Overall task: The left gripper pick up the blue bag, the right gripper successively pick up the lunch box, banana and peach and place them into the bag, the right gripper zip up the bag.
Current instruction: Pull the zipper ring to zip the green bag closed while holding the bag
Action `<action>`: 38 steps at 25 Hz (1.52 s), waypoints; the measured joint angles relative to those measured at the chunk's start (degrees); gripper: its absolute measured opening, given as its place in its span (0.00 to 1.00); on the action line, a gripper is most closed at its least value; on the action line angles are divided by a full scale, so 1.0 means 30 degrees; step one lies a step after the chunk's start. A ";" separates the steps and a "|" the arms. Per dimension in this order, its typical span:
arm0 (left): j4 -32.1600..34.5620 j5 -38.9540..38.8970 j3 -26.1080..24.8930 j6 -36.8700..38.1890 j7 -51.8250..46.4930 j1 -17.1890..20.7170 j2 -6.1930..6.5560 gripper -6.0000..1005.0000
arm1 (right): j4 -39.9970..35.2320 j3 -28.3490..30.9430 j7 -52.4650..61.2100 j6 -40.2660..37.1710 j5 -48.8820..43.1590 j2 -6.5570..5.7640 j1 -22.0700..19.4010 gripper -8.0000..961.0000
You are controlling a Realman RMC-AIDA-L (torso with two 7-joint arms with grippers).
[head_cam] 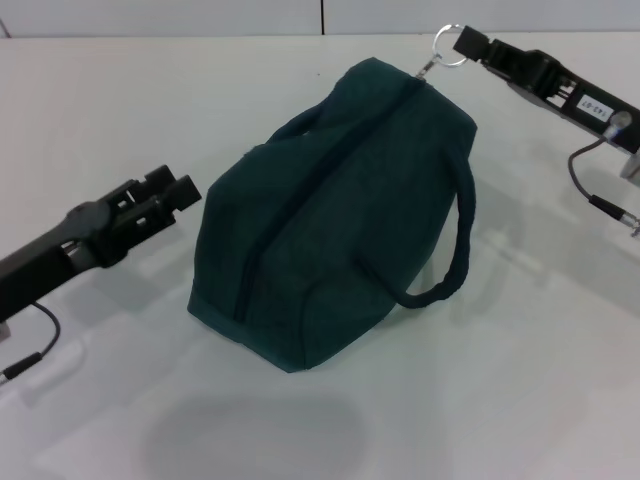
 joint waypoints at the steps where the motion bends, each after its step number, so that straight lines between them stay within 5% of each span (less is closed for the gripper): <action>1: 0.0122 -0.0025 -0.0013 -0.0012 -0.0233 -0.0019 0.0041 0.55 | -0.0151 0.0024 -0.0016 -0.0005 0.0001 0.0001 -0.0131 0.01; 8: 0.0387 -0.0362 -0.0788 -0.0566 -0.3203 -0.1456 0.0638 0.82 | -0.0491 0.0077 -0.0204 -0.0273 0.0002 0.0001 -0.0528 0.01; 17: 0.1577 0.2191 -0.0622 -0.1161 -0.7219 -0.5201 0.1572 0.89 | -0.0410 0.0085 -0.0445 -0.0419 0.0002 0.0002 -0.0434 0.01; 24: 0.4580 0.7363 0.0653 -0.1188 -1.2490 -0.7992 0.1585 0.88 | -0.0387 0.0098 -0.0704 -0.0457 0.0001 0.0002 -0.0497 0.01; 29: 0.6105 0.7615 0.2429 -0.1182 -1.4537 -0.8480 0.1372 0.87 | -0.0340 0.0171 -0.0744 -0.0524 -0.0002 0.0002 -0.0513 0.01; 38: 0.6455 0.7644 0.2773 -0.1212 -1.5823 -0.9452 0.0933 0.84 | -0.0220 0.0620 -0.1124 -0.1036 -0.0009 0.0002 -0.0607 0.01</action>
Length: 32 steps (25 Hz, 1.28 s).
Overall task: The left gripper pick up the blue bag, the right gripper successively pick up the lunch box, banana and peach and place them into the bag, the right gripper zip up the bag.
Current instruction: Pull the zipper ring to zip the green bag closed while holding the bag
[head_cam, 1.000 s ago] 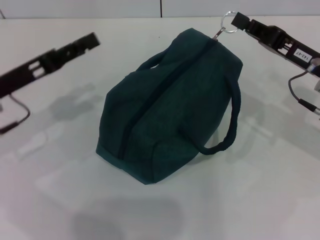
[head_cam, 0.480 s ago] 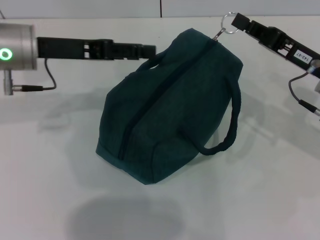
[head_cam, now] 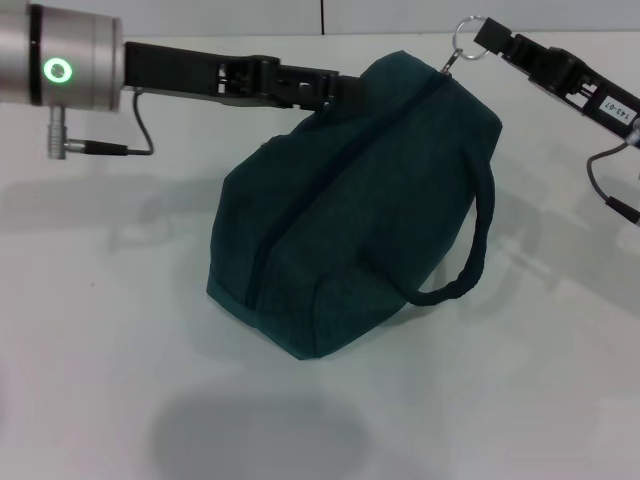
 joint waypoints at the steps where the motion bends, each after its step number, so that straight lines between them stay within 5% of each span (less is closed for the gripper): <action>1: 0.0003 0.0046 0.0019 -0.0022 -0.0023 -0.0083 -0.0102 0.84 | 0.0000 0.0001 -0.0036 -0.0008 -0.0001 0.0000 -0.0007 0.01; 28: 0.0036 0.1657 0.2189 -0.2706 0.0172 -0.0279 -0.0751 0.78 | 0.0239 -0.0014 -0.0326 -0.0826 -0.0009 0.0029 -0.0015 0.01; 32: 0.0072 0.1505 0.2438 -0.2823 0.0900 -0.0239 -0.0771 0.68 | 0.0238 -0.0005 -0.0326 -0.0826 -0.0005 0.0028 -0.0027 0.01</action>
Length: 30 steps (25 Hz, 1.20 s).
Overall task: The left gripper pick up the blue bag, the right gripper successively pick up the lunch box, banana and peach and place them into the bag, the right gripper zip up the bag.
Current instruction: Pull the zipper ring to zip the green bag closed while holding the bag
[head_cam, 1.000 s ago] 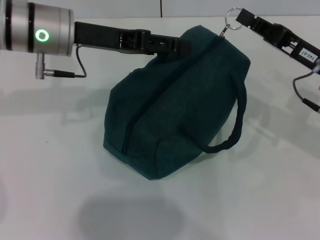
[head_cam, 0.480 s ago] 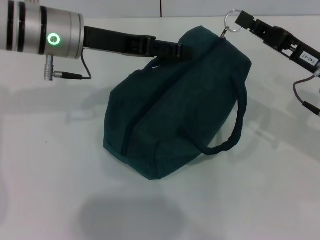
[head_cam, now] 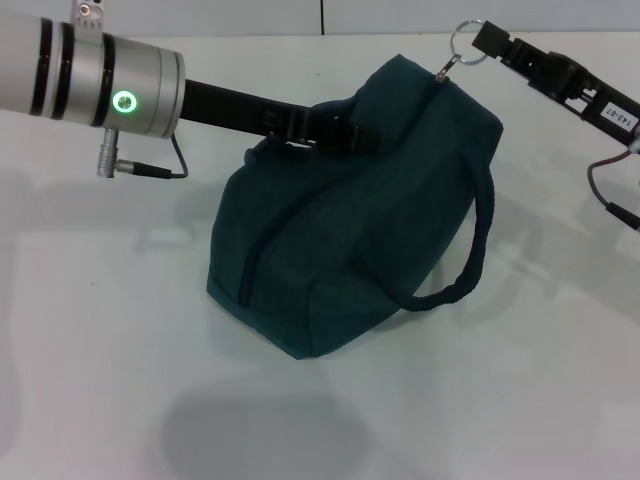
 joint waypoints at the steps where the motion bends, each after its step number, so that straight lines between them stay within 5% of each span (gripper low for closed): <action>1: 0.0002 -0.0087 -0.0019 -0.0003 0.0118 0.0027 -0.0014 0.65 | 0.0000 0.0001 0.0000 0.0000 0.0003 0.0000 0.0000 0.01; 15: -0.0020 -0.1060 -0.0123 -0.0018 0.0138 0.0202 0.0050 0.12 | 0.0011 -0.0004 0.0000 0.0054 0.0028 0.0000 0.0007 0.01; 30: -0.0091 -0.2414 -0.0057 0.0137 0.0822 0.0822 -0.0044 0.07 | 0.0870 0.0101 -0.0001 -0.0072 0.0700 -0.0016 -0.0108 0.01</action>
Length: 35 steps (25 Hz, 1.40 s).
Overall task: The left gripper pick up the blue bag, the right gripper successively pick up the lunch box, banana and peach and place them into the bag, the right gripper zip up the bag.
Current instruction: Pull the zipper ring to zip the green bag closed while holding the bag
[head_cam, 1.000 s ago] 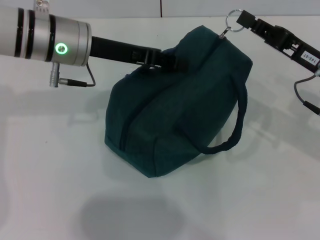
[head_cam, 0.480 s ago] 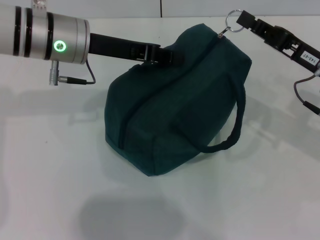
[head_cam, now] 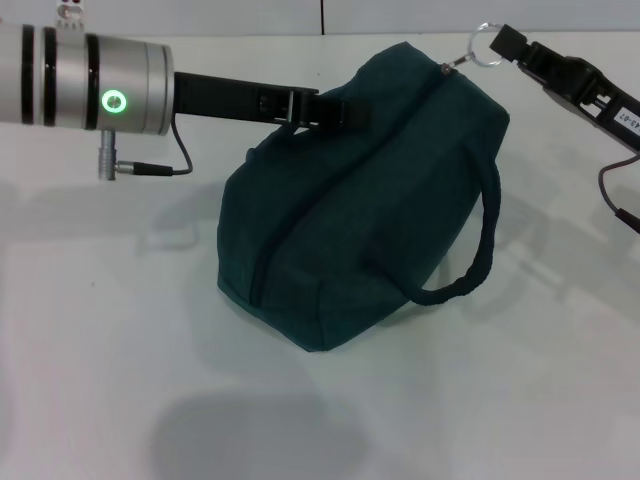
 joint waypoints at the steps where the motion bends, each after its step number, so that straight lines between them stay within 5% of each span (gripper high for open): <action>1: -0.0028 -0.0127 0.0045 0.0020 0.0170 0.0054 -0.0031 0.07 | 0.0074 0.0076 0.0003 -0.0020 0.0016 -0.0003 -0.0024 0.01; 19: 0.0076 -0.1065 0.0794 0.0384 0.0640 0.0415 -0.0309 0.06 | 0.1631 0.1597 0.0754 -0.0056 0.0021 -0.0082 -0.0046 0.01; 35: 0.0257 -0.3279 0.0823 0.3447 0.2145 0.0821 -0.0199 0.06 | 0.3020 0.1624 0.1561 0.0269 0.0062 -0.0110 -0.0105 0.01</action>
